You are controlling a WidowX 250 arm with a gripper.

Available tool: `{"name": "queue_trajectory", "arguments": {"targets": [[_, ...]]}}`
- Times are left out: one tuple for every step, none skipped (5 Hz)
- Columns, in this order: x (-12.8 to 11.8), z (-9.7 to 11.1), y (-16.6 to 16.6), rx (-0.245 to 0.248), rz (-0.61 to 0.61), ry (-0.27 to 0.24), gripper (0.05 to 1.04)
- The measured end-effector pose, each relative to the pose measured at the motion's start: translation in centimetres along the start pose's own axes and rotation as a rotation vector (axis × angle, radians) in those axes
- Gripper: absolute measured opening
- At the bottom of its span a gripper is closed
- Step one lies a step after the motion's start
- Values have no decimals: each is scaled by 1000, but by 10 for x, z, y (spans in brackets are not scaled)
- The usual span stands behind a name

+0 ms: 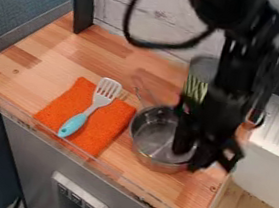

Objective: Move the pot to the bottom right corner

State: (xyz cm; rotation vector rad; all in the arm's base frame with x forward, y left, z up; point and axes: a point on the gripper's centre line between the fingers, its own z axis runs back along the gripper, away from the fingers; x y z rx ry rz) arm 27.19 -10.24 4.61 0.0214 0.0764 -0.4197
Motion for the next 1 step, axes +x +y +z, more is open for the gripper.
{"name": "queue_trajectory", "arguments": {"targets": [[-8,26,1,20,75,-71,892]]}}
